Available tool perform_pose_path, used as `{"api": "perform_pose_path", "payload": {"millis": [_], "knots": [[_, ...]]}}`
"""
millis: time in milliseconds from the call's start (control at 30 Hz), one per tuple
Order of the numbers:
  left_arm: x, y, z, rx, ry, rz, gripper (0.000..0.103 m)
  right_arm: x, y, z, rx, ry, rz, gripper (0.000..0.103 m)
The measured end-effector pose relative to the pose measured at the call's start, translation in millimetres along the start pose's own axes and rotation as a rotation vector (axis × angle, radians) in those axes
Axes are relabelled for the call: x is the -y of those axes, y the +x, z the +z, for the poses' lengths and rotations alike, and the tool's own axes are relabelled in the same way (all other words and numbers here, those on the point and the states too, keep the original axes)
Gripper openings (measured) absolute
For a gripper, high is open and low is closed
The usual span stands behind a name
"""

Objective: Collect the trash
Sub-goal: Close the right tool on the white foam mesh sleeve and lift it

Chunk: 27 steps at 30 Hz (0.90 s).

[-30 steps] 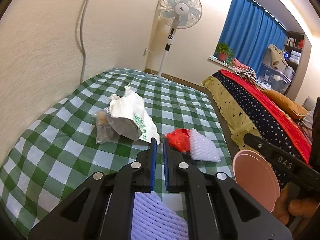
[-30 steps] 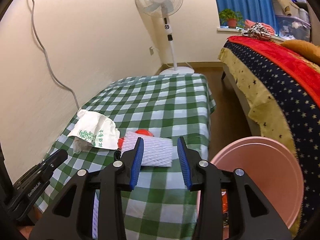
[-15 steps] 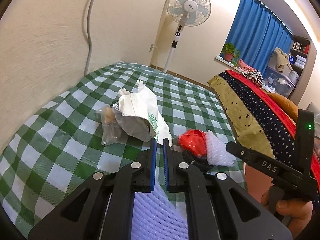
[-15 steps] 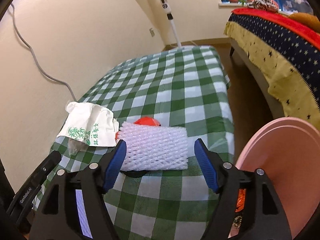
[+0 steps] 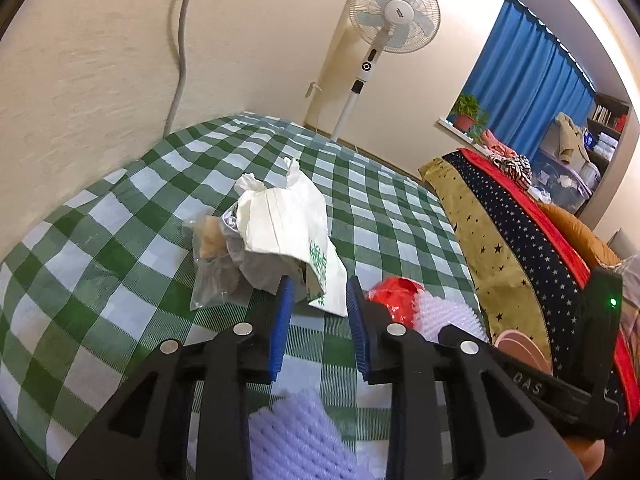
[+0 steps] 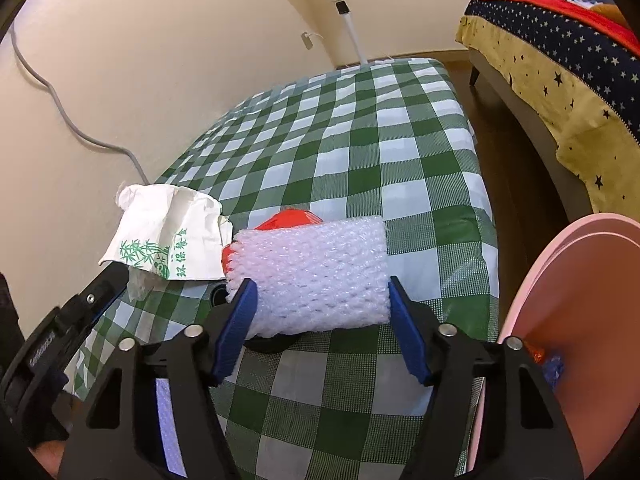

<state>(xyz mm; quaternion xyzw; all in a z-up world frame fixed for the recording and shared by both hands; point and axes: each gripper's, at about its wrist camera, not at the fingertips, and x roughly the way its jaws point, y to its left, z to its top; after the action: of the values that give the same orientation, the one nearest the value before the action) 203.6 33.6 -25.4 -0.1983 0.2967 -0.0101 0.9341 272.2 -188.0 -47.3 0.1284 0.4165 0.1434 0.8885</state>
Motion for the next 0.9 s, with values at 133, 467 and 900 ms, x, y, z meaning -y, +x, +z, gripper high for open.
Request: {"api": "perform_pose_path", "payload": {"millis": [133, 467, 900], "knots": [[-2, 5, 3, 0.002, -0.023, -0.002, 0.028, -1, -4, 1, 0.017, -0.014, -0.006, 0.053], [-3, 6, 12, 0.022, -0.026, 0.011, 0.013, 0, -13, 5, 0.055, -0.027, -0.004, 0.023], [10, -17, 18, 0.061, 0.031, -0.001, 0.002, -10, -45, 7, 0.131, -0.042, 0.025, 0.014]]}}
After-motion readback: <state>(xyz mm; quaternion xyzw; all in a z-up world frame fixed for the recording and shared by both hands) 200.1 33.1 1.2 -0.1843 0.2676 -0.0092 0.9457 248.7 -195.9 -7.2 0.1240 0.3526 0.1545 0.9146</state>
